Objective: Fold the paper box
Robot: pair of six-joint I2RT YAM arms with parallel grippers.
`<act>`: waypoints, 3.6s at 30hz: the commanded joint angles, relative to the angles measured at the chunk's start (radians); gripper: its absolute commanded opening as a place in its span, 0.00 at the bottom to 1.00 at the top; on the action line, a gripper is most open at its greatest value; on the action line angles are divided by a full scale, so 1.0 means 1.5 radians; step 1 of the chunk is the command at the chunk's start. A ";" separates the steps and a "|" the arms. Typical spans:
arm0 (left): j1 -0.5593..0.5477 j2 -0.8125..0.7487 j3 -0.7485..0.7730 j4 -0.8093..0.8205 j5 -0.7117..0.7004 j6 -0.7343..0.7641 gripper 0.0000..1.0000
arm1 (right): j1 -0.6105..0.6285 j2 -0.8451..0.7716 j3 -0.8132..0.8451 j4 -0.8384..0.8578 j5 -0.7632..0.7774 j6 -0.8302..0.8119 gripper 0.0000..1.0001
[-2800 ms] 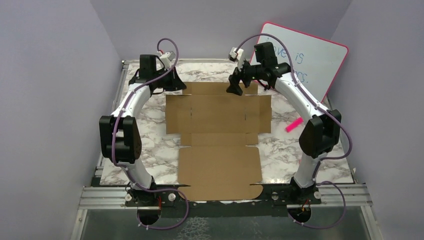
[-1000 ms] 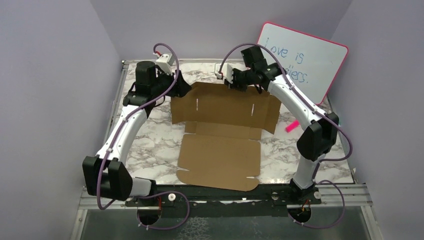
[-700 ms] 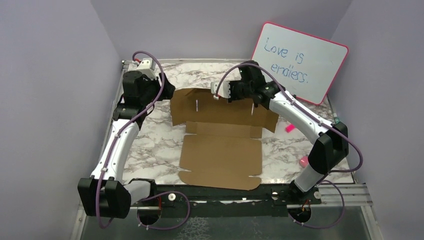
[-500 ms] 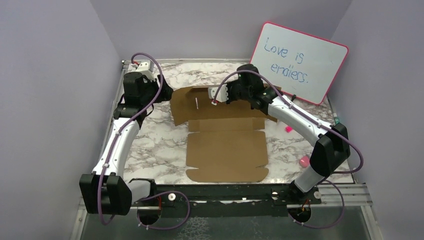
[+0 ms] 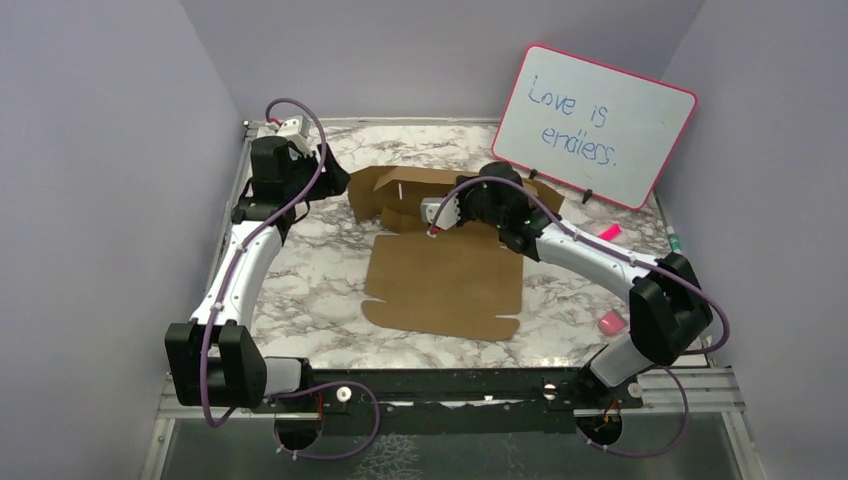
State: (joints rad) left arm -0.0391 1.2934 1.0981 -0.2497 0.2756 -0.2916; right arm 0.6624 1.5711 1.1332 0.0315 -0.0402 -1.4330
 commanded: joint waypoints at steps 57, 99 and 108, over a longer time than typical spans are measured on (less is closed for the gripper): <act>0.027 0.164 -0.026 0.035 0.341 -0.014 0.55 | 0.066 -0.037 -0.126 0.165 0.047 0.013 0.01; -0.054 0.015 -0.166 0.043 0.163 0.078 0.65 | 0.162 -0.047 -0.297 0.357 0.169 -0.143 0.01; -0.107 0.002 -0.173 0.068 0.154 0.106 0.68 | 0.164 -0.030 -0.279 0.354 0.162 -0.138 0.01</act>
State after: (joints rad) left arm -0.1764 1.3224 0.8284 -0.2028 0.5282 -0.1703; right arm 0.8917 1.4902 0.6991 0.5968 0.2077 -1.6253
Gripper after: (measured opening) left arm 0.672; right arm 0.016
